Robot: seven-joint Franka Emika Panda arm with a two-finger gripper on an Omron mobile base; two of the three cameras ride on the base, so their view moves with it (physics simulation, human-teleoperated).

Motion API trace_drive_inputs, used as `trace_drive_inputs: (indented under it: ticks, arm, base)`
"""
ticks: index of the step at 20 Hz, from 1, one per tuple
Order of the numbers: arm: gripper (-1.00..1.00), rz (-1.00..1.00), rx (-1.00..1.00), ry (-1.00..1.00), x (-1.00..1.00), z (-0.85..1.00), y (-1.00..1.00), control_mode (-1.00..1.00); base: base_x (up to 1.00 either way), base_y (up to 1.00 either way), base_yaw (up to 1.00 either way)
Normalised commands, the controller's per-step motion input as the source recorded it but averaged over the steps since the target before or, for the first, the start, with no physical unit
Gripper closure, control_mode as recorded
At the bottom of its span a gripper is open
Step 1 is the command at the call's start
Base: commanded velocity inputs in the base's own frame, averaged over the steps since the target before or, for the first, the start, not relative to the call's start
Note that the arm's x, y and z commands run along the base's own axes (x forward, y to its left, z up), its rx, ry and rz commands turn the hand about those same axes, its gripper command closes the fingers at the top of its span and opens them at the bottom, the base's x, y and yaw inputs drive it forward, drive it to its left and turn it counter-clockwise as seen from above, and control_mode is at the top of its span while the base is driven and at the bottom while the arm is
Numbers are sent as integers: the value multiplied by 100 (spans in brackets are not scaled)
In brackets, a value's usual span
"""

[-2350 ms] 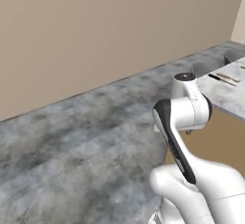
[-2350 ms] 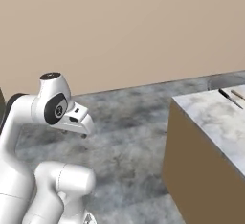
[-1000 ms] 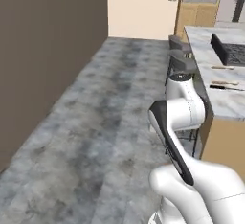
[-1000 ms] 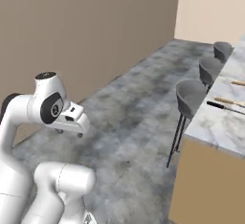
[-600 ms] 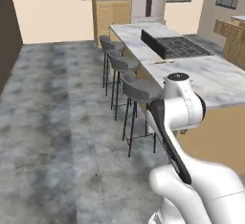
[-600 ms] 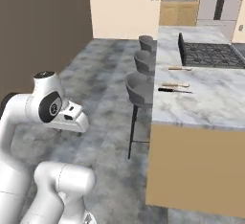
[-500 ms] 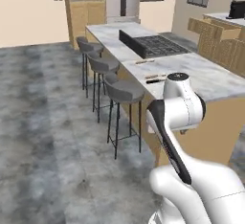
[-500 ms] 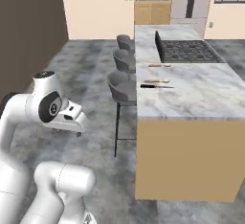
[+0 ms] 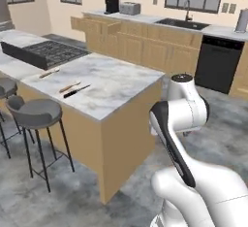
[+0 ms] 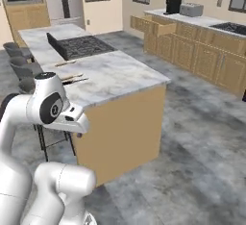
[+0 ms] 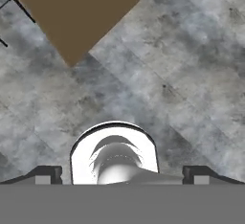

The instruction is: Pick up the metallic utensils from the counter and place them in the open drawer. Make sure not to pick up any wooden utensils.

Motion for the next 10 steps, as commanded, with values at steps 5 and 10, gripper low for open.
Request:
trace_drive_inputs:
  ticks: [5, 10]
  arm:
    - [-100, 0, 0, 0, 0, 0, 0, 100]
    - [-100, 0, 0, 0, 0, 0, 0, 100]
  base:
    - [-4, 33, -79]
    - [-40, 39, -73]
